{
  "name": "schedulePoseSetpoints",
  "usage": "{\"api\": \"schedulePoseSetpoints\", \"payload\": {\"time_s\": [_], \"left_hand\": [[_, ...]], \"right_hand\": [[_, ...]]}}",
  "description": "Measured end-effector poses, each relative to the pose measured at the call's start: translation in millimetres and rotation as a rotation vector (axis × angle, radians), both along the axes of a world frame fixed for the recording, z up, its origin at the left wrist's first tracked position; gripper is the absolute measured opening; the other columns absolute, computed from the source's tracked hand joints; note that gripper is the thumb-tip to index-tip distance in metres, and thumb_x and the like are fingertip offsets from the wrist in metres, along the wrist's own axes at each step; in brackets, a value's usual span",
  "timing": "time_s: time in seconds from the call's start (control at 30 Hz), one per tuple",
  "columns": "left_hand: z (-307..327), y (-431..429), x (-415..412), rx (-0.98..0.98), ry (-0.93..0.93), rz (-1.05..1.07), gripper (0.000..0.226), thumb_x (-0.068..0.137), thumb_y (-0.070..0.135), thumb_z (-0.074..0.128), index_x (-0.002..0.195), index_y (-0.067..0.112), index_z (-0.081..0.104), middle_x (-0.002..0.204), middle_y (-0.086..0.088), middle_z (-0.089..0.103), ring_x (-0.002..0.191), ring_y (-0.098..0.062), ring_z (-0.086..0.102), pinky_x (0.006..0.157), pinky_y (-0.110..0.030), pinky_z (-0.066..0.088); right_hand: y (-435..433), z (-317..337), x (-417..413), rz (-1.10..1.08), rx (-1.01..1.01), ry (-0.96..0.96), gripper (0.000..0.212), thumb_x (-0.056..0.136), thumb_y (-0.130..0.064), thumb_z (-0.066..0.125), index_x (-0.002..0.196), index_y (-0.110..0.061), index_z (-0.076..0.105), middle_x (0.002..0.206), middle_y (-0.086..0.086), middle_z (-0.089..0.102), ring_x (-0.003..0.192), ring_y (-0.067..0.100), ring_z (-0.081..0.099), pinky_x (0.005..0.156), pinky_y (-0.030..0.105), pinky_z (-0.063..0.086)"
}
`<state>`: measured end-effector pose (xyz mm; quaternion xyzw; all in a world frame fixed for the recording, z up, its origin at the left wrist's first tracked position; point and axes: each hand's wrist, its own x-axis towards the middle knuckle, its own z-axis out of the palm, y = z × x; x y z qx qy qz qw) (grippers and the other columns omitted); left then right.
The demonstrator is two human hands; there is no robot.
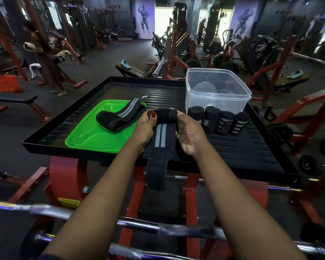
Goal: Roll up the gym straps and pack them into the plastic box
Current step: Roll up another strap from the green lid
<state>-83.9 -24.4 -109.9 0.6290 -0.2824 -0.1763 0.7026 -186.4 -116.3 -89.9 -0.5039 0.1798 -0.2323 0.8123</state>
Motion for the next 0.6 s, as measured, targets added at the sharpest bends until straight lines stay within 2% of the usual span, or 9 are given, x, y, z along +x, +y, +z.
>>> {"api": "schedulePoseSetpoints", "payload": {"time_s": [0.13,0.27,0.37,0.47,0.53,0.6], "left_hand": [[2,1,0,-0.004,0.001,0.009,0.02,0.103,0.018,0.036,0.116,0.01,0.049,0.102,-0.003,0.062,0.093,-0.012,0.059,0.082,-0.019,0.047],[-1,1,3,0.031,-0.037,0.032,0.031,0.103,0.021,0.038,0.123,0.002,0.05,0.114,-0.013,0.061,0.105,-0.021,0.058,0.097,-0.035,0.044],[-1,1,2,0.061,-0.078,0.056,0.031,0.102,0.025,0.039,0.121,0.003,0.051,0.115,-0.012,0.062,0.106,-0.022,0.058,0.101,-0.039,0.042],[-2,0,0,0.081,-0.155,0.084,0.025,0.1,0.027,0.041,0.115,0.01,0.051,0.109,-0.009,0.061,0.102,-0.021,0.056,0.095,-0.036,0.042],[-2,0,-1,0.109,-0.217,0.096,0.015,0.101,0.017,0.042,0.113,0.012,0.049,0.105,-0.006,0.058,0.098,-0.019,0.054,0.091,-0.032,0.041],[-1,1,0,0.111,-0.253,0.082,0.017,0.099,0.01,0.044,0.116,0.01,0.049,0.102,-0.003,0.057,0.096,-0.017,0.052,0.089,-0.03,0.04]], "right_hand": [[-1,0,2,-0.026,0.029,-0.023,0.032,0.094,-0.006,0.05,0.122,-0.004,0.065,0.112,0.016,0.068,0.091,0.018,0.066,0.072,0.023,0.053],[-1,0,4,-0.047,0.019,-0.006,0.03,0.095,-0.007,0.053,0.122,-0.002,0.065,0.118,0.021,0.067,0.094,0.021,0.065,0.074,0.025,0.052],[1,0,4,-0.068,-0.013,0.011,0.03,0.095,-0.009,0.054,0.121,-0.004,0.066,0.117,0.02,0.068,0.098,0.024,0.066,0.075,0.026,0.052],[3,-3,5,-0.113,-0.114,0.058,0.025,0.097,-0.021,0.052,0.109,-0.012,0.072,0.111,0.016,0.071,0.095,0.024,0.068,0.074,0.029,0.054],[4,-8,6,-0.153,-0.235,0.103,0.025,0.094,-0.037,0.055,0.094,-0.023,0.075,0.105,0.009,0.074,0.098,0.022,0.069,0.085,0.036,0.055],[4,-12,6,-0.183,-0.336,0.12,0.02,0.092,-0.038,0.059,0.093,-0.026,0.076,0.095,-0.001,0.076,0.094,0.015,0.069,0.088,0.035,0.055]]}}
